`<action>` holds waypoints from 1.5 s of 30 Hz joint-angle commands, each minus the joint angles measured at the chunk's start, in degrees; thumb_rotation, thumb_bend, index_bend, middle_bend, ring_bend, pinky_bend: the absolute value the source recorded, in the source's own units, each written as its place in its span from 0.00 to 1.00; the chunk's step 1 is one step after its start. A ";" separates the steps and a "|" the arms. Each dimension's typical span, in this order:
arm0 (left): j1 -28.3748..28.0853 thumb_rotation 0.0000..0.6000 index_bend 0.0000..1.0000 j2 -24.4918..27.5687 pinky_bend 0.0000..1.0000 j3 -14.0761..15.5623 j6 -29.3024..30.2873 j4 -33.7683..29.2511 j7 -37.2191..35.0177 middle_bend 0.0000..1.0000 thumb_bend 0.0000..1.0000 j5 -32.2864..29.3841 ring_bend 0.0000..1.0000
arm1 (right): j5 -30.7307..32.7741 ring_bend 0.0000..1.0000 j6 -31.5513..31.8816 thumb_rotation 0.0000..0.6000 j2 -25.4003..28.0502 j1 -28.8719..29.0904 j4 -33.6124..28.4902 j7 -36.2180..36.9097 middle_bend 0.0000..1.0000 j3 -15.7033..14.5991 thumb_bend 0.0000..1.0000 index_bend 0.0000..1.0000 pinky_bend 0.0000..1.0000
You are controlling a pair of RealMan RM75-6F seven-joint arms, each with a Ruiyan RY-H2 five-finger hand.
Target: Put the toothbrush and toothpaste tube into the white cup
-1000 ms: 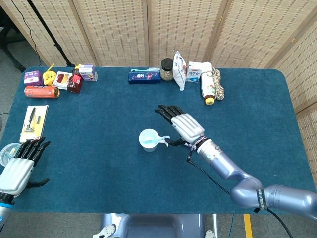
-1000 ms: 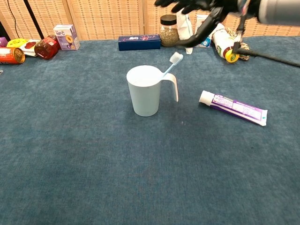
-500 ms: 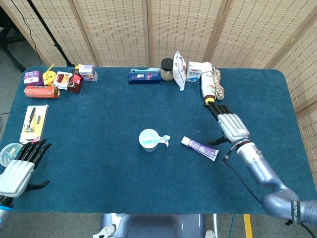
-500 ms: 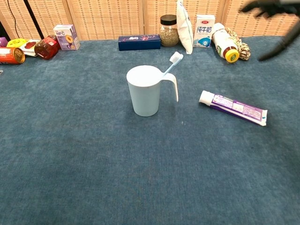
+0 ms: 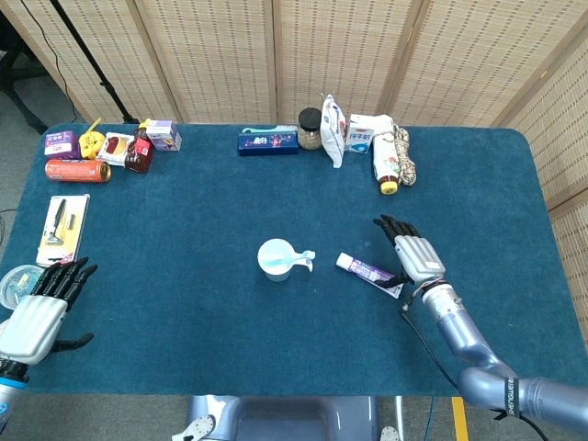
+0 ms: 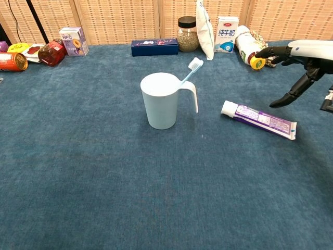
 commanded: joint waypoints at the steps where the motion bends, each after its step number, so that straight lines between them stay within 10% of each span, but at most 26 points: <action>1: 0.02 1.00 0.00 0.20 0.00 -0.07 0.05 0.10 -0.55 0.00 0.06 -0.19 0.00 | 1.10 0.00 0.38 1.00 -1.78 0.34 1.02 -2.05 0.00 0.06 0.00 0.00 0.00; 34: 0.17 1.00 0.00 -0.36 0.00 -0.30 -0.13 -0.28 1.35 0.00 0.06 -1.12 0.00 | -2.71 0.00 2.69 1.00 -15.78 -2.97 16.98 -3.84 0.00 0.36 0.00 0.01 0.00; 45: 0.14 1.00 0.00 -0.48 0.00 -0.37 -0.18 -0.36 1.74 0.00 0.06 -1.28 0.00 | -3.50 0.00 2.36 1.00 -17.52 -2.79 22.46 -5.83 0.06 1.08 0.00 0.17 0.08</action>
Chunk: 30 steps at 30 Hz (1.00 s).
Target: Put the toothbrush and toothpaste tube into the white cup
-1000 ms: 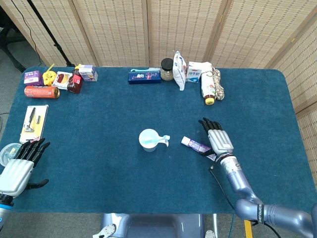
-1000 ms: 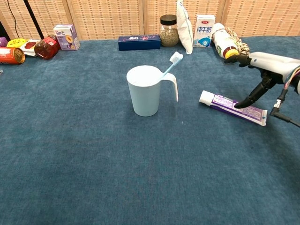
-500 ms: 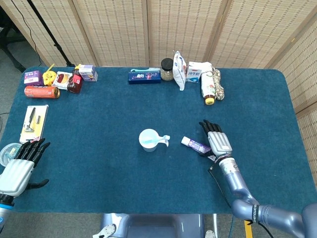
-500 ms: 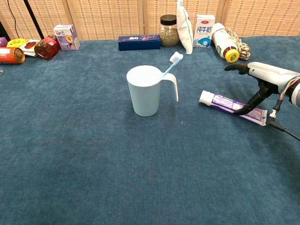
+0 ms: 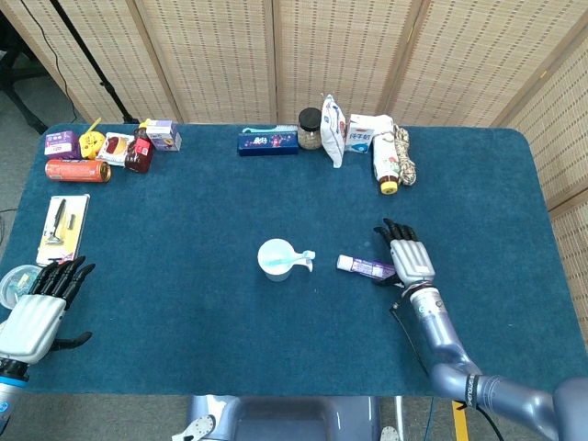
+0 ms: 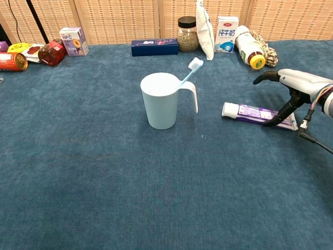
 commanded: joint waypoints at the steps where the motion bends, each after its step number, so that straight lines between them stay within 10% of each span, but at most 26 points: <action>1: 0.01 1.00 0.00 0.00 0.00 0.02 0.00 0.01 -0.01 0.00 0.06 0.03 0.00 | -0.38 0.00 0.30 1.00 -0.77 0.07 1.61 -1.17 0.07 0.07 0.00 0.18 0.09; 18: -0.11 1.00 0.00 0.19 0.00 -0.02 -0.22 0.06 -0.40 0.00 0.06 -0.11 0.00 | -5.87 0.27 -0.34 1.00 -3.12 0.04 4.59 2.06 0.48 0.28 0.32 0.63 0.52; 30: -0.23 1.00 0.00 0.15 0.00 0.00 -0.49 -0.09 -0.12 0.00 0.06 -0.24 0.00 | -11.46 0.33 3.10 1.00 -0.94 -1.49 2.85 6.29 0.54 0.66 0.51 0.68 0.60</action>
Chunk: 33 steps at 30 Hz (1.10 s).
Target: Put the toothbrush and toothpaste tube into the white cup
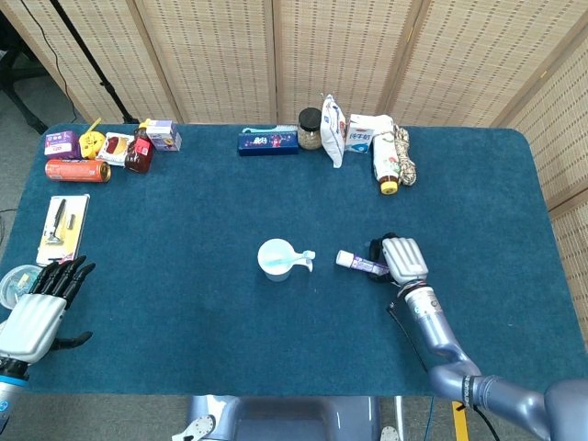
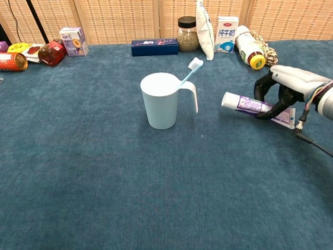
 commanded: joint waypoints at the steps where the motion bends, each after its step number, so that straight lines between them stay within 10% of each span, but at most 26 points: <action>1: 0.03 1.00 0.00 0.02 0.00 0.06 0.07 -0.02 -0.03 0.00 0.06 0.16 0.00 | -1.65 0.34 2.00 1.00 1.52 -0.63 -1.66 0.27 0.54 0.34 0.51 0.68 0.60; 19: 0.35 1.00 0.00 0.47 0.00 0.32 0.92 0.12 -1.59 0.00 0.06 1.10 0.00 | -9.16 0.34 16.01 1.00 17.22 0.07 -19.37 -19.19 0.54 7.18 0.53 0.68 0.60; 33: 0.51 1.00 0.00 0.53 0.00 0.33 1.35 0.24 -2.07 0.00 0.06 1.39 0.00 | -19.24 0.34 15.35 1.00 13.51 7.42 -21.07 -49.35 0.54 4.61 0.53 0.69 0.60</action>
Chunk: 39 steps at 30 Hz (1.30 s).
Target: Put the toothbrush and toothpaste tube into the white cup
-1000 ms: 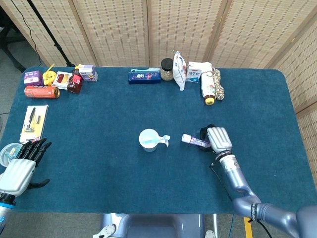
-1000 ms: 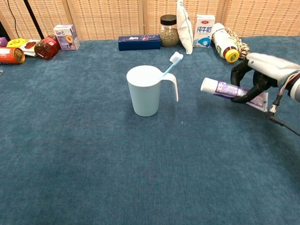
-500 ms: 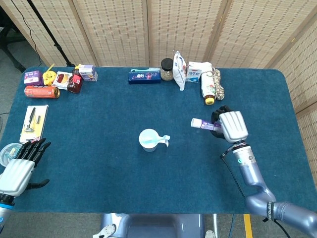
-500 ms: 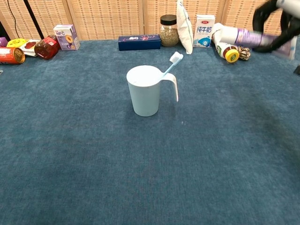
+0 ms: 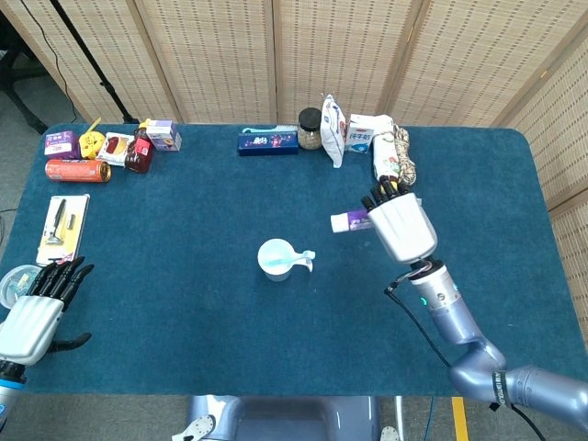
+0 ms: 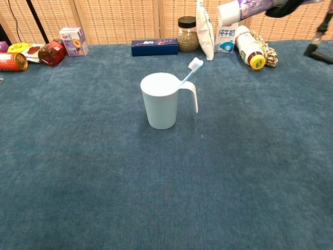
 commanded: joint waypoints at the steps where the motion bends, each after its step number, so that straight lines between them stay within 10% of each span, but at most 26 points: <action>1: 0.01 1.00 0.00 0.10 0.00 -0.05 0.07 0.06 -0.26 0.00 0.06 -0.04 0.00 | -3.05 0.34 -1.08 1.00 -3.00 3.45 0.79 -9.80 0.54 -0.73 0.53 0.69 0.60; 14: 0.15 1.00 0.00 0.81 0.00 -0.26 0.71 0.63 -2.72 0.00 0.06 0.10 0.00 | -2.46 0.35 -7.07 1.00 -11.65 10.65 2.48 -30.29 0.54 0.15 0.53 0.69 0.61; 39: 0.10 1.00 0.00 1.53 0.00 -0.27 0.67 1.06 -4.83 0.00 0.06 0.26 0.00 | -5.89 0.35 -8.69 1.00 -15.93 13.70 7.69 -44.69 0.55 -4.81 0.53 0.69 0.62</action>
